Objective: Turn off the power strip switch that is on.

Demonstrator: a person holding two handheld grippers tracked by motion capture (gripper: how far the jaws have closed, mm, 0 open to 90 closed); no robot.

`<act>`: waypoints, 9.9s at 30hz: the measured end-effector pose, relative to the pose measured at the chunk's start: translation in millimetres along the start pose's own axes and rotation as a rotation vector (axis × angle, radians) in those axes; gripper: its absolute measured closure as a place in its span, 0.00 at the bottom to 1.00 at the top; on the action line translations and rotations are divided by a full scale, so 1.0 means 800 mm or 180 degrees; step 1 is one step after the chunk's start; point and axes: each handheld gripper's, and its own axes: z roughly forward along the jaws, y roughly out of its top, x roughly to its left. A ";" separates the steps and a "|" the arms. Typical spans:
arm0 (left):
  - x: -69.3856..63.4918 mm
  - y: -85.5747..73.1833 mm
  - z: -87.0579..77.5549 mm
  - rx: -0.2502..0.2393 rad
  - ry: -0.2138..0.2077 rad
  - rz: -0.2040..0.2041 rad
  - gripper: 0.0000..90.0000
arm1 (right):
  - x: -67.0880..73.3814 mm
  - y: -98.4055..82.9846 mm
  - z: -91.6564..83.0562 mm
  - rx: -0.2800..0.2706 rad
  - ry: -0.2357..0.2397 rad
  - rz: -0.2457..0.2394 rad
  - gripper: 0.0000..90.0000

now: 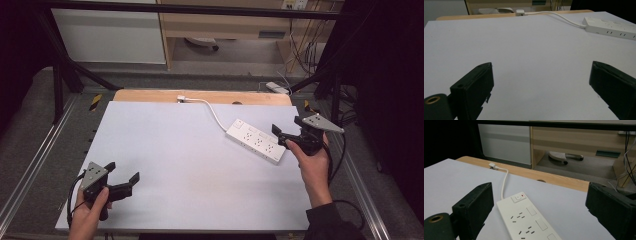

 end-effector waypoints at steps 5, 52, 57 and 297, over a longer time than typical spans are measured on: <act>-0.001 0.000 0.001 0.0009 0.0014 0.0005 0.06 | 0.002 -0.005 0.008 0.0027 -0.0064 0.0095 0.27; 0.001 0.000 0.001 0.0010 0.0041 -0.0021 0.06 | -0.020 -0.025 0.065 0.0202 -0.0118 -0.0233 1.00; 0.004 -0.001 0.003 0.0036 0.0066 -0.0068 0.06 | -0.029 -0.030 0.068 0.0225 -0.0135 -0.0079 1.00; -0.002 -0.004 0.008 0.0190 -0.0001 0.0054 0.07 | 0.019 -0.054 0.064 0.0603 0.0239 -0.0080 0.40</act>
